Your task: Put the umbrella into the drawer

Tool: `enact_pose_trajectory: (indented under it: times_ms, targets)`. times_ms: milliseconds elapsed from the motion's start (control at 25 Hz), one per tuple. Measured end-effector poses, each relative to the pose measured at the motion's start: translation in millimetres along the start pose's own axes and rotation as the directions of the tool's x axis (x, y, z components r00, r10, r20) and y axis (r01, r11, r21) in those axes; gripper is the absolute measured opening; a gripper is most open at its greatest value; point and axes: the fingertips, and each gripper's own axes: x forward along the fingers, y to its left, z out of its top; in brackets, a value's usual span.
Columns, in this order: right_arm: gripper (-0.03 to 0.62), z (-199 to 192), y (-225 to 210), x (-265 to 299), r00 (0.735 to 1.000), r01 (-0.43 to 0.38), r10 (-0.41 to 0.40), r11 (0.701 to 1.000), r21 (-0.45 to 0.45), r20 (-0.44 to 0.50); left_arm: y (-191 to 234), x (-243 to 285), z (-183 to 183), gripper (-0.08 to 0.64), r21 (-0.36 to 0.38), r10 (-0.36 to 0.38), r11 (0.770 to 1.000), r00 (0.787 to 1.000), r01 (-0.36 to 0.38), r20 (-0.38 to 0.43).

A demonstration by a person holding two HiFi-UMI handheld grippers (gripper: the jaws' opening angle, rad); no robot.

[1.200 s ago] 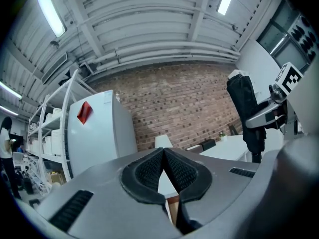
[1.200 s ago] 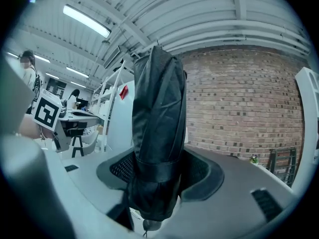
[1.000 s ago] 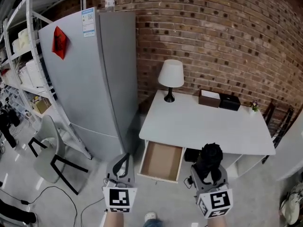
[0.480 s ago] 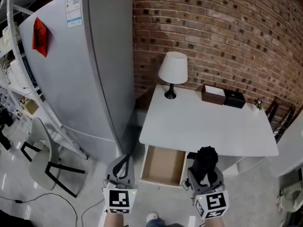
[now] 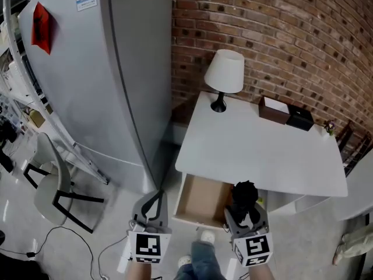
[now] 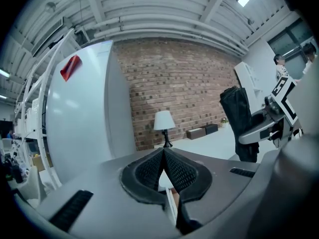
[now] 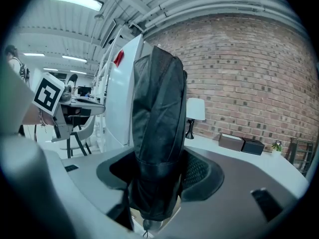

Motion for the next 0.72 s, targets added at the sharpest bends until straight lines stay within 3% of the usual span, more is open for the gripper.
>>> enact_pose_trajectory:
  times_ms: [320,720]
  targets:
    - [0.245,-51,2,59,0.994,-0.067,0.065,0.998,-0.018,-0.088,0,28,-35,0.002,-0.019,-0.005,1.000,0.997,0.003,-0.073]
    - [0.245,-119,10,129,0.967,-0.123,0.111,0.992,-0.040,-0.229,1,58,-61,0.001,-0.017,-0.007,1.000,0.989,0.005,-0.144]
